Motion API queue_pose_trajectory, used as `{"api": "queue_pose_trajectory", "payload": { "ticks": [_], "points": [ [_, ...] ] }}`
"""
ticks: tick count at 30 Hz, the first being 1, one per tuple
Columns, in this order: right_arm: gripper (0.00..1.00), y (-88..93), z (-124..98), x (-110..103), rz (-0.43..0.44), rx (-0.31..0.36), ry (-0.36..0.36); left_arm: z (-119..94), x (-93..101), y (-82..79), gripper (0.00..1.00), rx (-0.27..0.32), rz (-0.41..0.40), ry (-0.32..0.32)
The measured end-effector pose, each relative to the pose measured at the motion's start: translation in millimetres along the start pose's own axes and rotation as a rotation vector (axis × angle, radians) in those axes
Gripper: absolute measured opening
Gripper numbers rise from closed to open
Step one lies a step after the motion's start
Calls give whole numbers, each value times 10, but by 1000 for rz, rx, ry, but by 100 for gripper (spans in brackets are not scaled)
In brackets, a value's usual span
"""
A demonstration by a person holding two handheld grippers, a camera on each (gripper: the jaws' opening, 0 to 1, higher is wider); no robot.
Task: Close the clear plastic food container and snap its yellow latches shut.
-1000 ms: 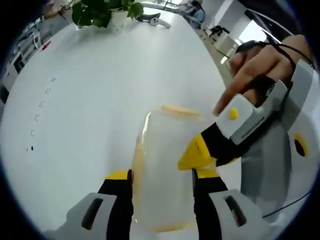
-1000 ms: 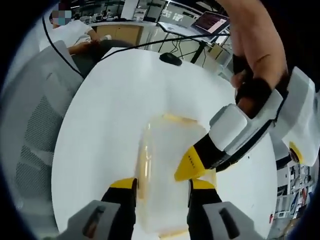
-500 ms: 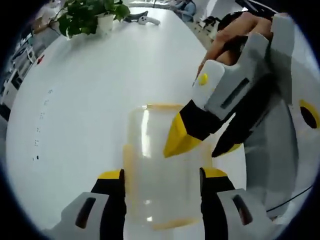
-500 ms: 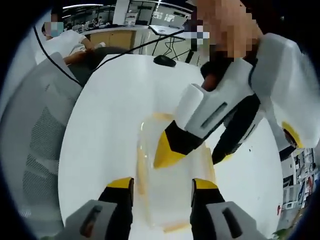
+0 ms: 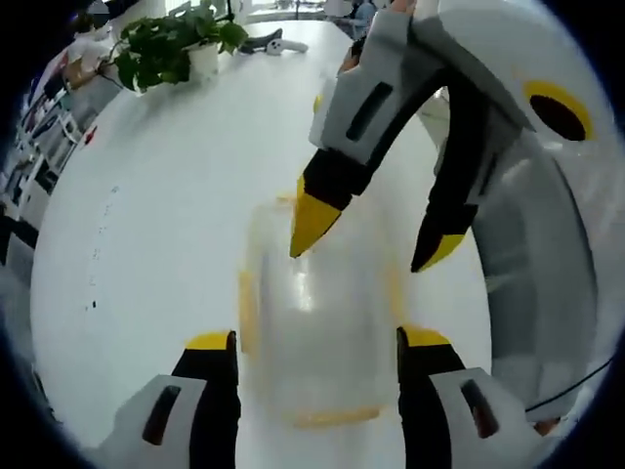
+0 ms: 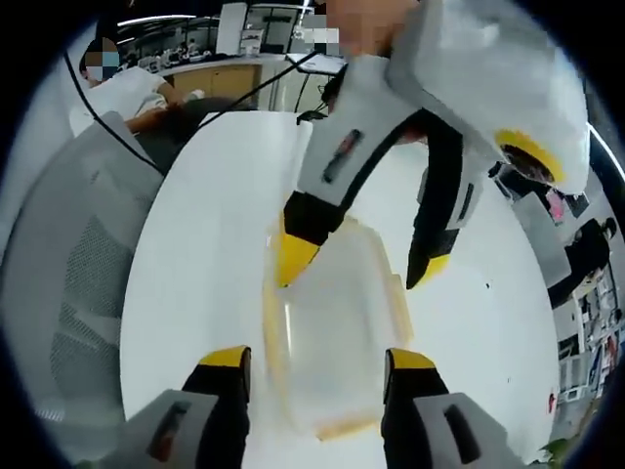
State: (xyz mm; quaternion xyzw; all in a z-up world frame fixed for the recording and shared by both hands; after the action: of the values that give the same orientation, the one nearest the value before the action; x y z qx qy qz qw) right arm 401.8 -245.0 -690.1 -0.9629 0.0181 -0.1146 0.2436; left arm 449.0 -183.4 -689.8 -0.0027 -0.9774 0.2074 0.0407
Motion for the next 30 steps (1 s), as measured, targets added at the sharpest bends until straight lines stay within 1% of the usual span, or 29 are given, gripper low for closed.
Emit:
{"api": "queue_pose_trajectory", "payload": {
  "ticks": [5, 8, 18, 21, 23, 25, 27, 30],
  "points": [
    [57, 50, -32, 12, 0, -2, -3, -24, 54, 93, 68, -3, 9, -27],
    [58, 68, -53, 14, 1, -4, -3, -57, 79, 135, 69, 1, 2, -37],
    [63, 139, -51, 55, -19, -19, -10, -63, 179, 244, 76, -1, 6, -68],
    [64, 171, -39, 84, -33, -32, -10, -40, 166, 292, 78, -7, 6, -115],
    [67, 184, -33, 106, -34, -31, -9, -17, 170, 313, 80, -6, 2, -131],
    [68, 202, -25, 131, -32, -33, -11, 10, 177, 332, 80, -4, 6, -159],
    [70, 230, -5, 146, -32, -39, -17, 53, 200, 359, 82, -4, 14, -169],
    [74, 258, 31, 154, -28, -41, -24, 98, 164, 386, 83, -6, 13, -217]
  ]
}}
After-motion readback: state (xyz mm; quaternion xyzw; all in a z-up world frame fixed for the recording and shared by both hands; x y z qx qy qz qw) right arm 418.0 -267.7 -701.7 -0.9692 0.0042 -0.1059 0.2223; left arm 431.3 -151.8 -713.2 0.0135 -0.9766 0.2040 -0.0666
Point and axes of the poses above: the point that each gripper's makers call its tool centre point, and the gripper's own axes: z roughly forward along the fingers, x roughly to its right, y roughly out of its underside, the point moved 4 cm from there along -z, roughly backward along the fingers, and after that the axes turned 2 degrees about -z, right-handed, at the moved point
